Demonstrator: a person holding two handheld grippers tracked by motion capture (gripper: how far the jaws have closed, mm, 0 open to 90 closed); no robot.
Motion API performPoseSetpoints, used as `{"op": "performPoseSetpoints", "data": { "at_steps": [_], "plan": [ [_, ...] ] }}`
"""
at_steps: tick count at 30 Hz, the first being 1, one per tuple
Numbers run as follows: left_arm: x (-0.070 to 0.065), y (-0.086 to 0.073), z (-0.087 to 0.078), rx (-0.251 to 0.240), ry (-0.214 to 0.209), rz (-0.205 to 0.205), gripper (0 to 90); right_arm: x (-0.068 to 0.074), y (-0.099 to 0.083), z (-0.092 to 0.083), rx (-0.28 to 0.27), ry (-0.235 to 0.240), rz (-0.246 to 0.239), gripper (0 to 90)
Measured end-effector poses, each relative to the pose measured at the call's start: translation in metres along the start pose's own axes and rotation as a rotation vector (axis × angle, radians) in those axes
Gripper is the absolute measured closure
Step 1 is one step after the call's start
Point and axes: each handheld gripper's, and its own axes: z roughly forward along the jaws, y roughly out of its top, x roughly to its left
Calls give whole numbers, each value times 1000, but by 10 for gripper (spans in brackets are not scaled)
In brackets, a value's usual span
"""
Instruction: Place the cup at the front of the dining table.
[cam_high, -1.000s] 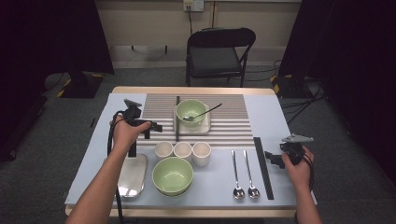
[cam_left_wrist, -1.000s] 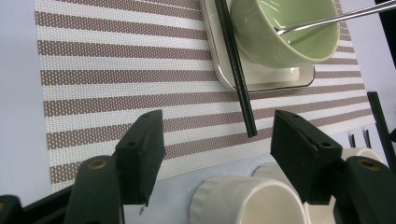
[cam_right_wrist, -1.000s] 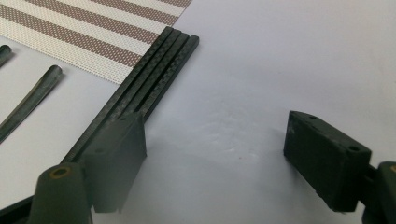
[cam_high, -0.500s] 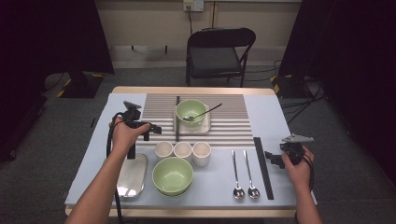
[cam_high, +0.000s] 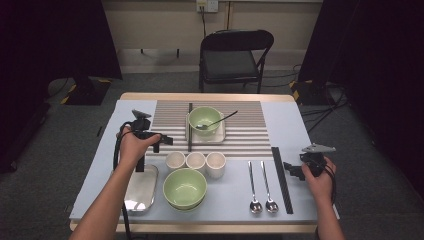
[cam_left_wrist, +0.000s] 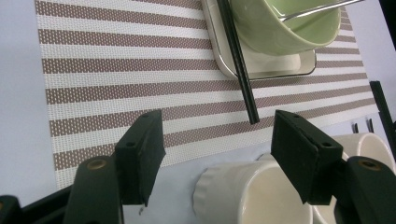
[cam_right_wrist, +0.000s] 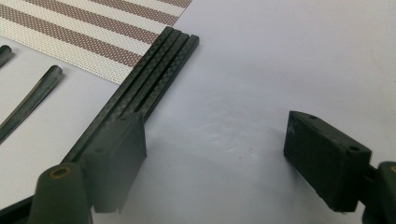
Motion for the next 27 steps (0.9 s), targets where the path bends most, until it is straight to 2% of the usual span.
{"op": "performPoseSetpoints", "data": {
  "at_steps": [27],
  "plan": [
    [1,-9,-4,10,-5,24,346,0,0,0,0,0,0,200]
  ]
}}
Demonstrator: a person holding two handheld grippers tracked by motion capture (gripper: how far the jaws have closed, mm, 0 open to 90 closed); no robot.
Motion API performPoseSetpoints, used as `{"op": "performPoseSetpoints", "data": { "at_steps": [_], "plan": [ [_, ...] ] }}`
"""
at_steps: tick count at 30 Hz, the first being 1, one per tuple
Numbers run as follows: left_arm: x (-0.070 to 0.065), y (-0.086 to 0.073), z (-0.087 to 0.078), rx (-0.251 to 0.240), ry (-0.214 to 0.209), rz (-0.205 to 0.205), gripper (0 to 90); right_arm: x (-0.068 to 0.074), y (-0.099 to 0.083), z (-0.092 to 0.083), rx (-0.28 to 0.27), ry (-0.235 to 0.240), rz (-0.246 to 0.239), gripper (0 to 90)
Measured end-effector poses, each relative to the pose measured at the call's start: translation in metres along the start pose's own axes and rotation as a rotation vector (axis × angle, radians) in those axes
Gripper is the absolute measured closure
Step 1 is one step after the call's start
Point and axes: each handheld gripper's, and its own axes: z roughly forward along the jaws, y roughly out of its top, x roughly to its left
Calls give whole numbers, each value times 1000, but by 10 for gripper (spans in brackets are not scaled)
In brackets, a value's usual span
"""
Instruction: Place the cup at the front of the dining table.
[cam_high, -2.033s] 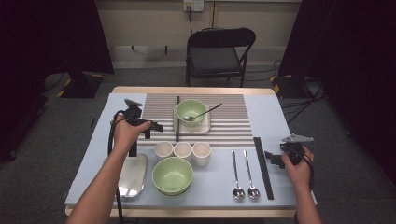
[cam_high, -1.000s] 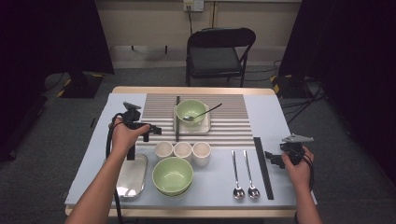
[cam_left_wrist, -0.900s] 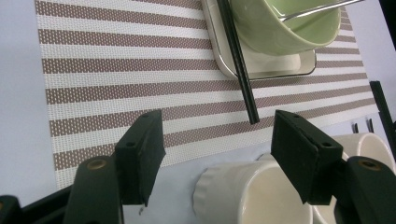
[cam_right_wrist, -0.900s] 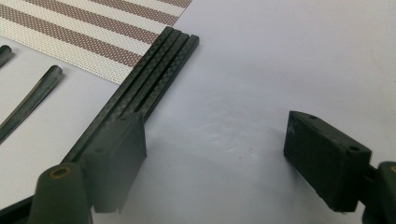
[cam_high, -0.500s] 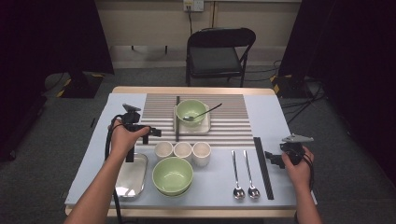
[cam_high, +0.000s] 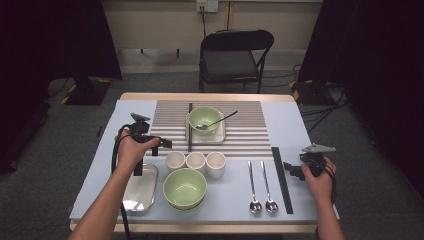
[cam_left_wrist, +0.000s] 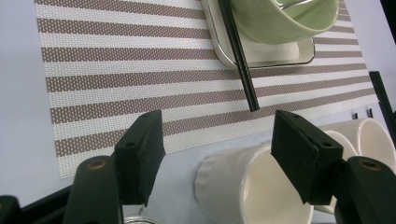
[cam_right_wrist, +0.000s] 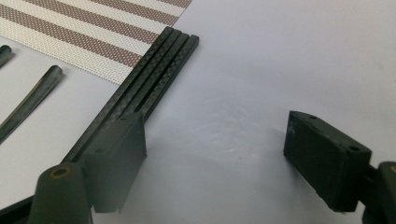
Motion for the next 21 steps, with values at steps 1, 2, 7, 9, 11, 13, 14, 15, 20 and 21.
{"op": "performPoseSetpoints", "data": {
  "at_steps": [1,2,7,9,11,13,14,15,20,21],
  "plan": [
    [0,0,0,-2,1,-2,345,0,0,0,0,0,0,200],
    [0,-1,0,-3,-2,-6,345,0,0,0,0,0,0,200],
    [1,-3,0,3,-2,-4,345,0,0,0,0,1,1,200],
    [1,-4,0,1,-2,-2,345,0,0,0,0,1,1,200],
    [2,-5,0,-2,4,-2,344,0,0,0,0,1,1,200],
    [3,-6,0,1,-2,-5,344,0,0,0,0,1,1,200],
    [3,-6,0,4,-1,-5,344,0,0,0,0,1,1,200],
    [3,-7,0,8,1,-2,343,0,0,0,0,1,1,200],
    [4,-8,0,6,5,0,343,0,0,0,-1,0,-1,200],
    [4,-9,0,6,5,1,343,0,0,0,0,1,1,200]
  ]
}}
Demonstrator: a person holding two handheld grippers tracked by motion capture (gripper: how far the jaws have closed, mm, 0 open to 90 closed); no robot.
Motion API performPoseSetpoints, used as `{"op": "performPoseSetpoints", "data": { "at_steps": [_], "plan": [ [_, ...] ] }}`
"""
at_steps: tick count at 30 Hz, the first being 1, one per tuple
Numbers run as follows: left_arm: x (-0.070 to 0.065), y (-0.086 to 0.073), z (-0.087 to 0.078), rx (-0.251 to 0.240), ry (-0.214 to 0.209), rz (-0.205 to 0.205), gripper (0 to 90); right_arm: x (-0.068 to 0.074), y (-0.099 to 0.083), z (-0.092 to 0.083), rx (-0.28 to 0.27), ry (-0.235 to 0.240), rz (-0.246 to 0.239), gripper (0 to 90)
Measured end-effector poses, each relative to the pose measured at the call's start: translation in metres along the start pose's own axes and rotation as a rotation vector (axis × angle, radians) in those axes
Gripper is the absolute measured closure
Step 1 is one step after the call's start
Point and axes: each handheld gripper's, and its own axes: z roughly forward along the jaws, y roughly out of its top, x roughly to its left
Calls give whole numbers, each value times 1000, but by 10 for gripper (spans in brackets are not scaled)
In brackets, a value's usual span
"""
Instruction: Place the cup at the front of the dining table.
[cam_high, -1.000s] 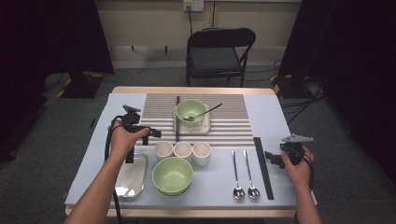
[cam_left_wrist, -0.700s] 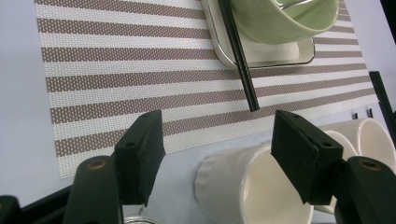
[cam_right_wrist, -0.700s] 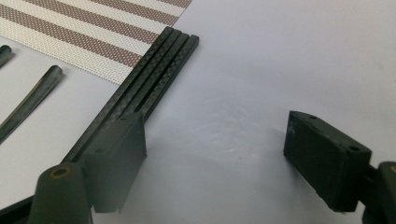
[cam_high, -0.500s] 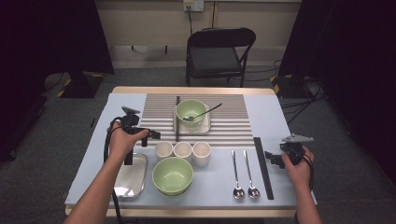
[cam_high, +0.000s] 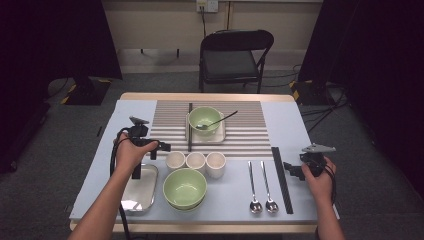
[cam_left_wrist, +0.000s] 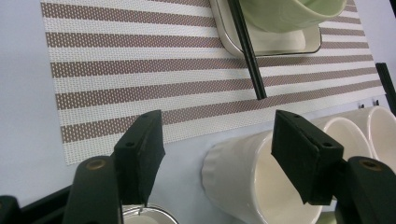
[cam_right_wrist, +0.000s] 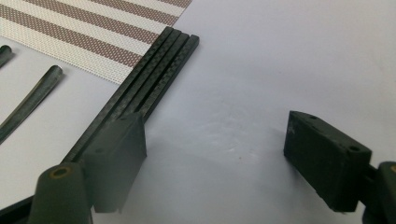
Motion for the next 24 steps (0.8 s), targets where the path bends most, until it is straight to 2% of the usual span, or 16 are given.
{"op": "performPoseSetpoints", "data": {
  "at_steps": [9,16,24],
  "plan": [
    [-1,-3,-1,1,-1,6,343,0,0,0,1,0,2,200],
    [-2,-5,-2,7,-10,32,342,0,0,0,0,0,0,200],
    [-4,-7,-3,10,-9,39,339,0,0,0,0,0,0,200]
  ]
}}
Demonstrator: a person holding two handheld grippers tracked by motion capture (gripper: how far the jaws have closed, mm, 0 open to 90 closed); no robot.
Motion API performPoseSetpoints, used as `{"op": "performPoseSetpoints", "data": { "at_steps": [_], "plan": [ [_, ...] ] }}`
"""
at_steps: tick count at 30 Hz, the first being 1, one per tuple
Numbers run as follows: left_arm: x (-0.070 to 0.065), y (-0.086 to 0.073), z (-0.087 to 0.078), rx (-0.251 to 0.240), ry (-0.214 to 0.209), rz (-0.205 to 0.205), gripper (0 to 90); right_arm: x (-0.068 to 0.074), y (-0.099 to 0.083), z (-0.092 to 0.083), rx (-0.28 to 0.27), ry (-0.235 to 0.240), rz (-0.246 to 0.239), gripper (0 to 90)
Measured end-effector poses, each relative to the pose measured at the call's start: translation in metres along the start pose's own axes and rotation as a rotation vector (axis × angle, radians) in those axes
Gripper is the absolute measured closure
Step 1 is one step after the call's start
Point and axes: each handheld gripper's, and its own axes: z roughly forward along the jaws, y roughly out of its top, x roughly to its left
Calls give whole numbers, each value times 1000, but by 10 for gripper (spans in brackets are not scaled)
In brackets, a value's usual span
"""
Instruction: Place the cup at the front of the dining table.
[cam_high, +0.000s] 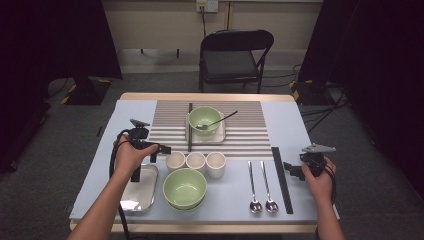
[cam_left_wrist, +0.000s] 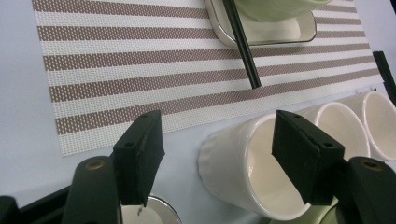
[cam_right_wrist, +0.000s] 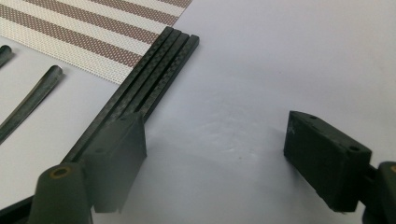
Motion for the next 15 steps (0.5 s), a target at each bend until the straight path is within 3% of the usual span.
{"op": "performPoseSetpoints", "data": {
  "at_steps": [15],
  "plan": [
    [-3,-5,4,13,5,17,339,0,0,0,0,0,0,200]
  ]
}}
